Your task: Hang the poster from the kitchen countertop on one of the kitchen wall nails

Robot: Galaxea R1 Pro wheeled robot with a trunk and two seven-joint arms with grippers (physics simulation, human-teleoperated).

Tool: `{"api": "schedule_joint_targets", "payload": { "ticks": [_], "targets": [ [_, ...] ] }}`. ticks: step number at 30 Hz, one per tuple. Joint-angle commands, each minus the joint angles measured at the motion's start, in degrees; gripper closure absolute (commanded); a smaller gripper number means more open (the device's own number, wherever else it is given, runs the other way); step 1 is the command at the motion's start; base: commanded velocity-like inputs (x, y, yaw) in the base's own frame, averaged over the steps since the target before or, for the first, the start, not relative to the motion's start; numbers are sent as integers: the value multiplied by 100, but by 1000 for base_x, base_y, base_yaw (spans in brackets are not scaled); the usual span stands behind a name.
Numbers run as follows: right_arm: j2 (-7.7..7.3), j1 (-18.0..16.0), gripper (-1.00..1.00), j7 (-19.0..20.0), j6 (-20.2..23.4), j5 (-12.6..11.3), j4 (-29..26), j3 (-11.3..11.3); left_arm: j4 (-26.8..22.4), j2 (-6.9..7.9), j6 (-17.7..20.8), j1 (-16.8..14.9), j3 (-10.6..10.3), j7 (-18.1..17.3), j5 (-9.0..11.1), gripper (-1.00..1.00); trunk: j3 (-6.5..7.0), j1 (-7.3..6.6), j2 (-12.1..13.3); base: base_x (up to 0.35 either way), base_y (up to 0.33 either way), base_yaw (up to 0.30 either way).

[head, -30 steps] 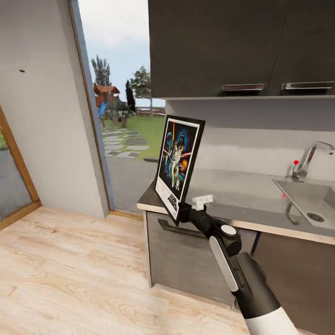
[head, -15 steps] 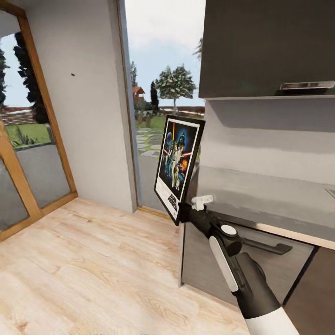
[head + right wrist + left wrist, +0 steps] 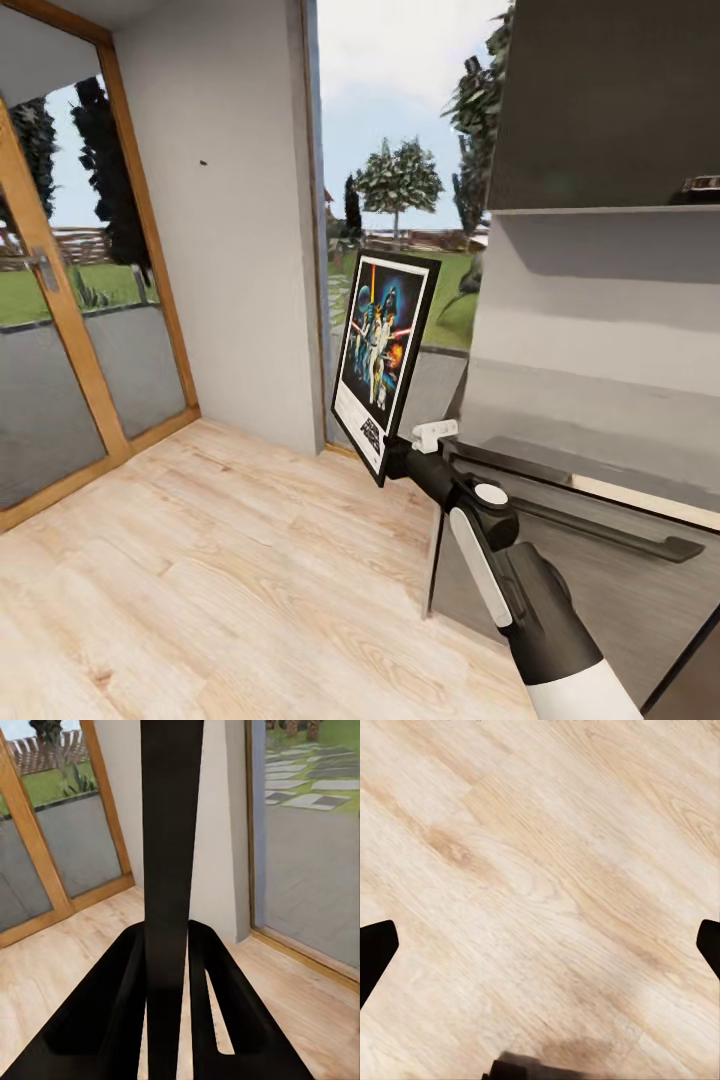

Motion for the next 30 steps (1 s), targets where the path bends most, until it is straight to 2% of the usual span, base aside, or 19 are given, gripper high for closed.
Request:
{"api": "schedule_joint_targets", "payload": {
  "ticks": [1, 6, 8, 30],
  "targets": [
    [2, -4, 100, 23, 31, -33, -1, -5, -5, -2, -1, 1, 16, -46, 34, -100, -5, 0, -3, 0, 55, 3],
    [2, -3, 100, 194, 33, -31, 1, -4, -12, -2, -5, -2, 16, -51, 34, -100, -5, 0, -3, 0, 18, 1],
    [-48, -2, 100, 458, 21, -25, 22, -7, -15, -2, -9, 1, 22, -54, 34, -100, -5, 0, -3, 0, 2, 0],
    [-105, -2, 100, 473, 21, -25, 23, -12, -7, -2, -1, -1, 16, -55, 34, -100, 390, -483, 879, 0, 0, 0]
  ]
}}
